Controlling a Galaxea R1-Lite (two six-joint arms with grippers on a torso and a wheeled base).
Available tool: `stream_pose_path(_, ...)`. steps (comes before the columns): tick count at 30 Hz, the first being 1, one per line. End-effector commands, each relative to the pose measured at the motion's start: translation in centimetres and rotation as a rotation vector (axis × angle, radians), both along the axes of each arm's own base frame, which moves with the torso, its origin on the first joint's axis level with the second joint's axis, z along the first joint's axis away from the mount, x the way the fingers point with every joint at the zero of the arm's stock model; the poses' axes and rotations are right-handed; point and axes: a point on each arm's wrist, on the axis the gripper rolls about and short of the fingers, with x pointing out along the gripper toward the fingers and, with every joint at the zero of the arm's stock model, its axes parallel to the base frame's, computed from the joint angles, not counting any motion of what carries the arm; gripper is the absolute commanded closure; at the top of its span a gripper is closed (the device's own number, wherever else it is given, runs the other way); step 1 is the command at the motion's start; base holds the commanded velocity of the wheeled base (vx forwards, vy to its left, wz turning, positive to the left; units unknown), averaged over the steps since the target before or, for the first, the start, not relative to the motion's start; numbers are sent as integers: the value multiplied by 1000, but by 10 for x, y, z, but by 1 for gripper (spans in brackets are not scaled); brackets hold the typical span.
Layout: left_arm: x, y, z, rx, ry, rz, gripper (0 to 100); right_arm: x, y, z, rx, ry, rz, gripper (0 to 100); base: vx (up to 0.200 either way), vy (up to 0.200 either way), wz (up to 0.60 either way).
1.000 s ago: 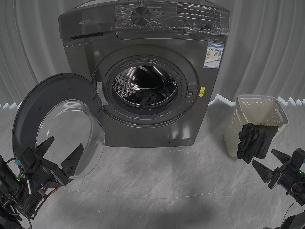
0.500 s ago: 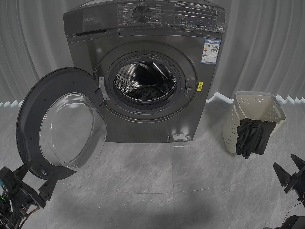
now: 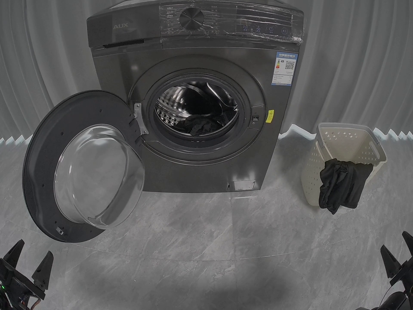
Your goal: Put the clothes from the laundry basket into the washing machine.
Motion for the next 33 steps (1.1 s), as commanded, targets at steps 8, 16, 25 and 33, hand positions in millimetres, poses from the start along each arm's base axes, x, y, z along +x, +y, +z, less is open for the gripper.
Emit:
stream_pose_path(8, -27, 2, -26, -10, -51, 48, 0, -22, -3, -21, -18, -68, -99, 0, 0, 0, 0)
stream_pose_path(16, -32, -2, -27, 81, -105, 106, 0, -30, 2, -25, -84, -123, -77, 0, 0, 0, 0)
stream_pose_path(25, -35, -2, -34, 74, -81, 78, 0, -30, -3, -25, -71, -118, -293, 0, 0, 0, 0)
stream_pose_path(33, -34, -2, -35, 99, -70, 57, 0, -29, 1, -30, -71, -80, -126, 0, 0, -25, 0)
